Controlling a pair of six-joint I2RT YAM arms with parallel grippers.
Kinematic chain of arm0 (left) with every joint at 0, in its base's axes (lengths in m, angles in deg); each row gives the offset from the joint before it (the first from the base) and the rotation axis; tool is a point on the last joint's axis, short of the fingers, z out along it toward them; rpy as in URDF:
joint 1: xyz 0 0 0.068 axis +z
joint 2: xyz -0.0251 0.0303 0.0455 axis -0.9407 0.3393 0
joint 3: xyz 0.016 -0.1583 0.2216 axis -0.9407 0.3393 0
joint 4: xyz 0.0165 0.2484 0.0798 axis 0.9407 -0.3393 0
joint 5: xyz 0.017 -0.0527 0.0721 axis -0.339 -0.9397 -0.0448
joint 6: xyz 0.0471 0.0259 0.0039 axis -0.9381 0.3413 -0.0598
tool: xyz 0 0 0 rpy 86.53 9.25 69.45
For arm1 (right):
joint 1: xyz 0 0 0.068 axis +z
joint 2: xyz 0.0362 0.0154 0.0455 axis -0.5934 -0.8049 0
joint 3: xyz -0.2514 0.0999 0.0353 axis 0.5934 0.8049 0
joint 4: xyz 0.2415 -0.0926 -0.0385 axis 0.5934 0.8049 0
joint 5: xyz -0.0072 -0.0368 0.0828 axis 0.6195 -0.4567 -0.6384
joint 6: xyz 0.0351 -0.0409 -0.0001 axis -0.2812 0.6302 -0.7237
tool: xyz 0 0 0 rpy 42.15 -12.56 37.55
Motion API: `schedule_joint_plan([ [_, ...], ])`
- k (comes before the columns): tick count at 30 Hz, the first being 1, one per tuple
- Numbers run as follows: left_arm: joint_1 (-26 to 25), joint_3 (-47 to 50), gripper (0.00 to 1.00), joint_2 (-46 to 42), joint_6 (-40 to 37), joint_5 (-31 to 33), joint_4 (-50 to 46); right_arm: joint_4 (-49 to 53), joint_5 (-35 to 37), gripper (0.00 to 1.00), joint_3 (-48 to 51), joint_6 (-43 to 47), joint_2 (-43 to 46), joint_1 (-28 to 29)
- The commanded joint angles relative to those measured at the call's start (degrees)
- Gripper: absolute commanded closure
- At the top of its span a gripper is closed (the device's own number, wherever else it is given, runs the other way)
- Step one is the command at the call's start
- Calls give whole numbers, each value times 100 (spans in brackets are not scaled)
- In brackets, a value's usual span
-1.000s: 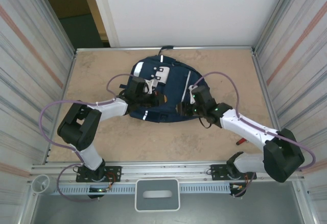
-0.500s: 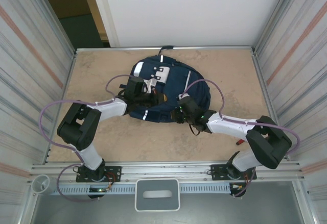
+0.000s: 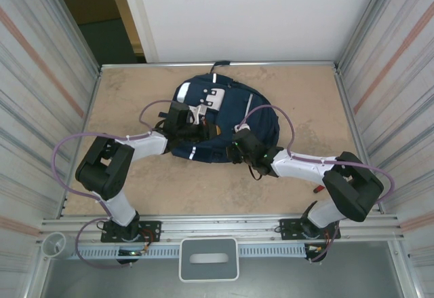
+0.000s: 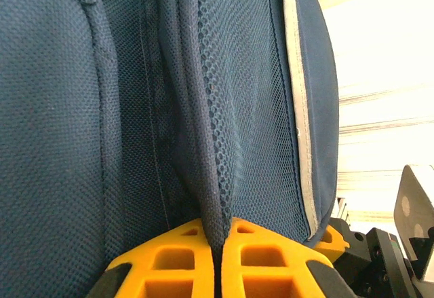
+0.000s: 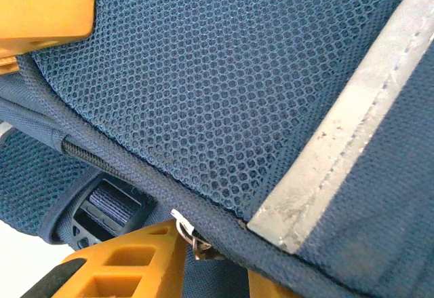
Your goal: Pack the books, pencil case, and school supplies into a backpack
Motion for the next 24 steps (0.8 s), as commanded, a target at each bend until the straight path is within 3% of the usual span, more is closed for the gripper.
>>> schedule_joint_plan([
  [1,53,50,100,-195,-52,-316,288,-446,174,73,-113,-75,-36,42],
  [7,93,66,100,-114,-54,-343,319,-965,47,79,42,-50,-3,29],
  [12,180,128,100,-121,-102,-341,306,-857,331,91,143,-85,42,11],
  [14,244,135,100,-134,-158,-346,254,-471,611,100,135,-195,68,-32],
  [19,460,87,100,-207,-560,-324,-178,-19,746,100,488,-209,377,-301],
  [24,728,-35,100,-228,-1096,-251,-745,320,374,100,786,120,926,-861],
])
